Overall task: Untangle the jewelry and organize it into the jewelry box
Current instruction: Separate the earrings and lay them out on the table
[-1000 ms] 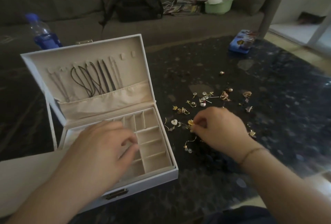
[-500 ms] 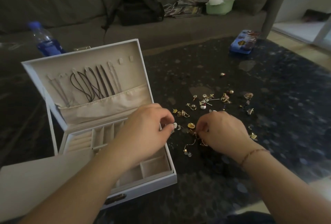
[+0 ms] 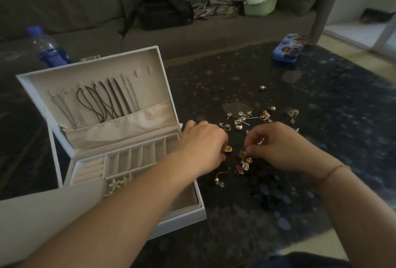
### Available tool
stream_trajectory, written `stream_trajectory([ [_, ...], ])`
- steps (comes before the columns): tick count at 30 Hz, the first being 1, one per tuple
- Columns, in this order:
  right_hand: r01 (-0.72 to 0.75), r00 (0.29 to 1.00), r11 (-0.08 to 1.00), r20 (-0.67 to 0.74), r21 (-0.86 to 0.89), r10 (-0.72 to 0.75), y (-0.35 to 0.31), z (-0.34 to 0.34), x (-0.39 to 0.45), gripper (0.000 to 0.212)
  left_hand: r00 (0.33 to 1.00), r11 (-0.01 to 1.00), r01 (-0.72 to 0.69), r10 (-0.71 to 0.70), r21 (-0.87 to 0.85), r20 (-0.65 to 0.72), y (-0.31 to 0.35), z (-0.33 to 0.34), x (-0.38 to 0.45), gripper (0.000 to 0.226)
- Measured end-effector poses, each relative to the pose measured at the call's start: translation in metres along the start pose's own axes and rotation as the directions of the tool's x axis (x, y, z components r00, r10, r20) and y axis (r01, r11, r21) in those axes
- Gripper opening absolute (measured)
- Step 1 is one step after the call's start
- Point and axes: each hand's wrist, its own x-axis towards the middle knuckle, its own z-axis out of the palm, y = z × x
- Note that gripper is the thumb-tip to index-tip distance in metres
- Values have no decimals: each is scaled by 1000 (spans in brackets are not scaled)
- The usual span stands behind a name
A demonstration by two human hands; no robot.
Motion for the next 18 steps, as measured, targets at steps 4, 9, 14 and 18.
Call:
stream_trajectory([
  [4,14,1000,957,-7,290,-13,-1,-1,-1,15,999,913,-38,38,-406,-8,3,1,6,23],
  [9,-24,1000,824,3,566,27,3,-3,-2,9,997,705,75,-29,-705,78,0,-5,5,14],
  [14,-22,999,573,40,819,-18,1,-8,-3,16,989,464,142,-28,-875,146,-3,-7,-3,5],
  [18,-72,996,443,91,893,-22,0,-12,-4,19,996,520,87,-44,-850,75,-3,-10,-8,8],
])
